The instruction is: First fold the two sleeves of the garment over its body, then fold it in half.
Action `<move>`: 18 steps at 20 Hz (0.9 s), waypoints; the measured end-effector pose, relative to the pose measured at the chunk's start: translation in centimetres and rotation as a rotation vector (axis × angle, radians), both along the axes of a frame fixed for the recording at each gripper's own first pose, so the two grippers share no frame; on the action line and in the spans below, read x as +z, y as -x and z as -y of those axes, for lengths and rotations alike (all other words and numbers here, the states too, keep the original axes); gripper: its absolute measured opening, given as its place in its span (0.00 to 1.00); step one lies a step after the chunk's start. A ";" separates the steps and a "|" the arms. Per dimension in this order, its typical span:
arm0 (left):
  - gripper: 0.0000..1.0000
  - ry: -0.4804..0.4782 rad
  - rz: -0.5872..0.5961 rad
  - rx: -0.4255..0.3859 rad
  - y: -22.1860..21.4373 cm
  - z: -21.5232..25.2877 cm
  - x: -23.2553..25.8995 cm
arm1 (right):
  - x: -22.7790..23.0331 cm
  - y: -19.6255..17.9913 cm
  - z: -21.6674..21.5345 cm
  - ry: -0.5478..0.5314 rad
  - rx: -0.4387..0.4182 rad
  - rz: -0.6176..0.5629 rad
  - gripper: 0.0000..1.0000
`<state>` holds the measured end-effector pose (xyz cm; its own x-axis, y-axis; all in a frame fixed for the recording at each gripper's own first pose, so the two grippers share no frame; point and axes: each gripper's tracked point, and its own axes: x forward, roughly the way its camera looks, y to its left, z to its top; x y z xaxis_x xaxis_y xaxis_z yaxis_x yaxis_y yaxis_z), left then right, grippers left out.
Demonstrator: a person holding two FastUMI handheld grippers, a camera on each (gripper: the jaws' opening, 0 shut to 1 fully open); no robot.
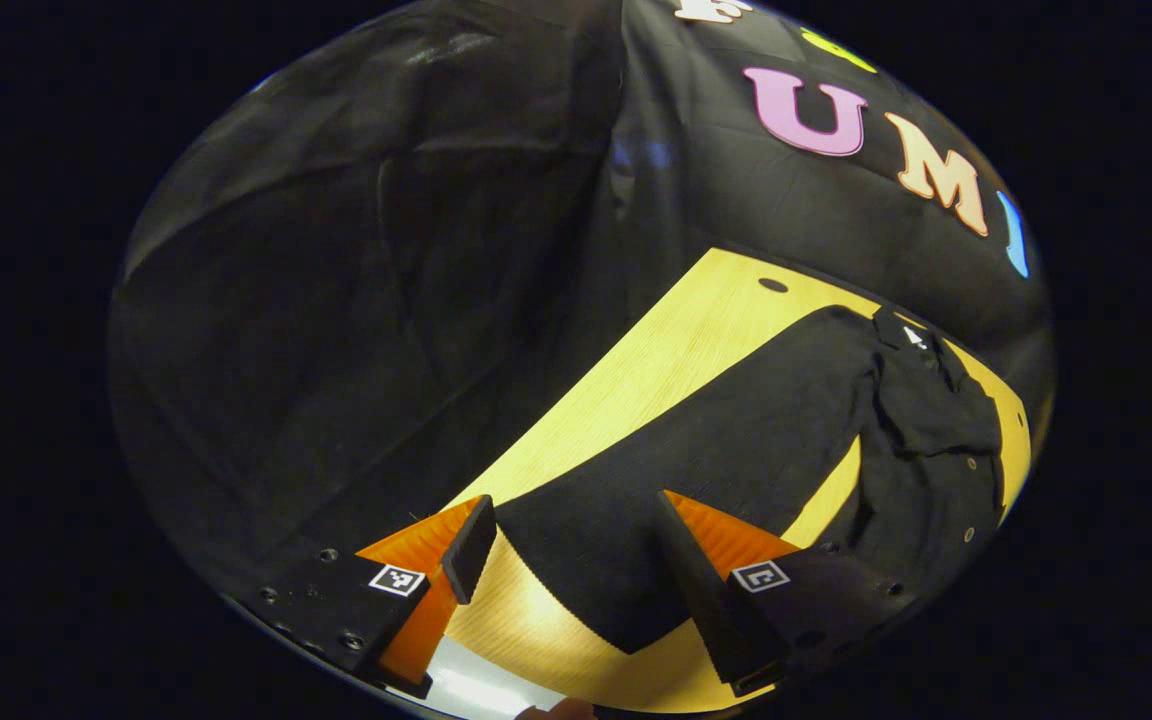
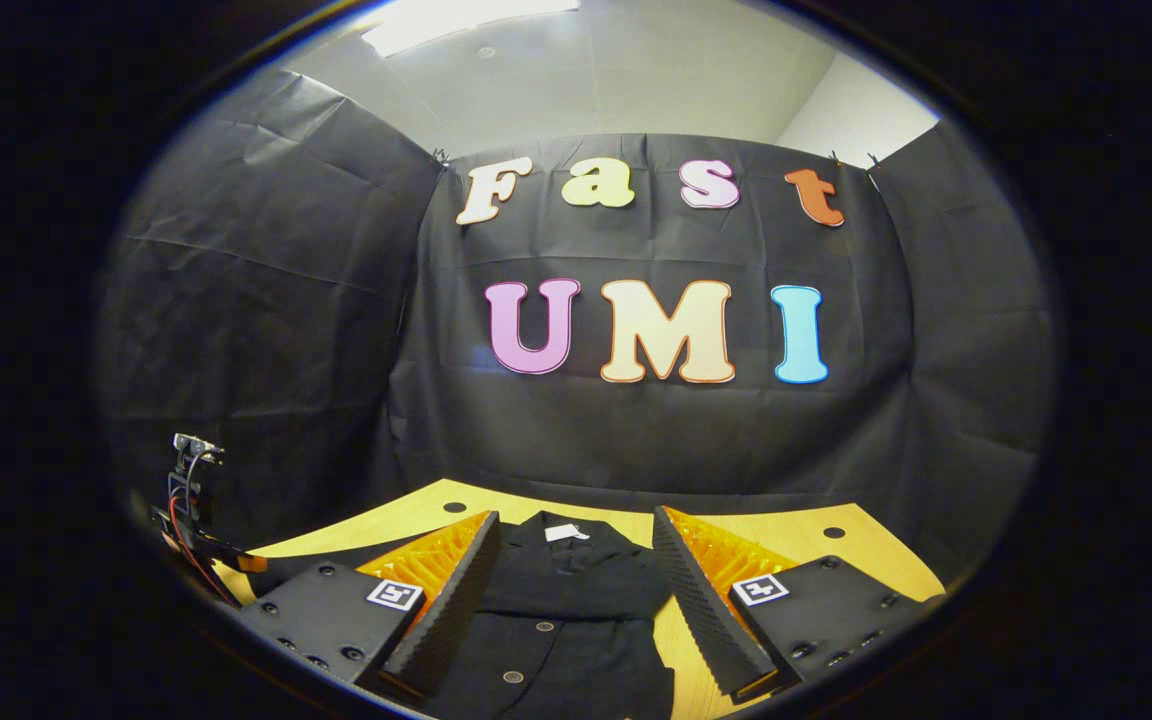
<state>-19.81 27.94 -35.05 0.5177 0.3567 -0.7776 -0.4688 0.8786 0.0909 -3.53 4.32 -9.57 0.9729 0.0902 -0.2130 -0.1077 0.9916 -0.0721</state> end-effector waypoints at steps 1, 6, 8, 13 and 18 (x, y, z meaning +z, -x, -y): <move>0.95 0.005 -0.013 0.004 0.5 0.1 -0.7 | -0.1 0.1 0.0 0.004 0.002 -0.003 0.96; 0.98 0.025 -0.050 0.002 1.6 0.5 -2.5 | 0.4 0.1 -0.1 0.005 0.000 0.004 0.96; 0.96 0.035 -0.049 0.006 1.8 0.6 -2.3 | 0.4 0.1 -0.2 0.012 0.003 0.007 0.96; 0.60 0.066 -0.028 -0.109 0.4 3.0 -2.5 | 0.2 0.4 -0.8 0.009 0.011 0.008 0.96; 0.00 0.091 -0.021 -0.139 0.1 3.8 -2.3 | 0.5 1.2 -0.3 0.005 0.017 0.015 0.96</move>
